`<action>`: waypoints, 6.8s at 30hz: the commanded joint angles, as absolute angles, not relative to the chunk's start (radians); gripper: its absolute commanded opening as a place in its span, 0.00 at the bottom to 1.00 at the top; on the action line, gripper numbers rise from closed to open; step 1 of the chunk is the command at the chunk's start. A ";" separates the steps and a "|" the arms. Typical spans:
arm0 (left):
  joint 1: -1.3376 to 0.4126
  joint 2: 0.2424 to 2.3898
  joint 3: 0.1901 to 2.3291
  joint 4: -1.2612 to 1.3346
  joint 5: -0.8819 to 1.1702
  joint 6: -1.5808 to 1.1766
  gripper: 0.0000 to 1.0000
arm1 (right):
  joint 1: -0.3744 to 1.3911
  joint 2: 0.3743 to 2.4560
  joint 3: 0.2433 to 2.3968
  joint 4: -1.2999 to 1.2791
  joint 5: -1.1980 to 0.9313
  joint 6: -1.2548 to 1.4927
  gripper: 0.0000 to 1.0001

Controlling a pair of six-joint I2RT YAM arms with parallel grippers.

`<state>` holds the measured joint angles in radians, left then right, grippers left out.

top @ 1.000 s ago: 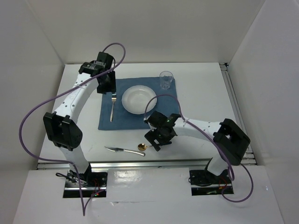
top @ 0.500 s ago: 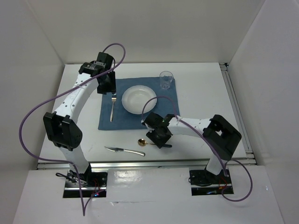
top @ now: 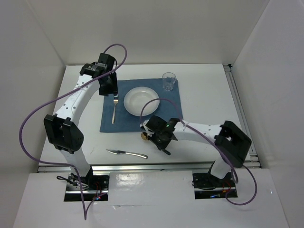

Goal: Set the dinner table for one person

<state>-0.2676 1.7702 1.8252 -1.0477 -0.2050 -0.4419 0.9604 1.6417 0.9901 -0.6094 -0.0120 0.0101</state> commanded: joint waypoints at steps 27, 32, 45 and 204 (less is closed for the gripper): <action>-0.262 1.588 1.712 -1.048 -0.201 -0.518 0.56 | 0.436 1.899 1.425 -0.460 0.071 0.537 0.00; -0.262 1.557 1.692 -1.048 -0.201 -0.509 0.56 | 0.425 1.968 1.466 -0.474 0.037 0.483 0.00; -0.262 1.557 1.690 -1.048 -0.193 -0.509 0.56 | 0.466 1.945 1.457 -0.483 0.097 0.425 0.52; -0.166 1.273 1.526 -0.858 -0.259 -0.646 0.56 | 0.008 1.404 1.189 -0.612 0.272 0.534 0.99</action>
<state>-0.1715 1.2613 1.5311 -0.9051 -0.2977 -0.6792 0.0166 1.4460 1.2583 -0.5629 0.2726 0.5007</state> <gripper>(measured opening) 0.557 0.991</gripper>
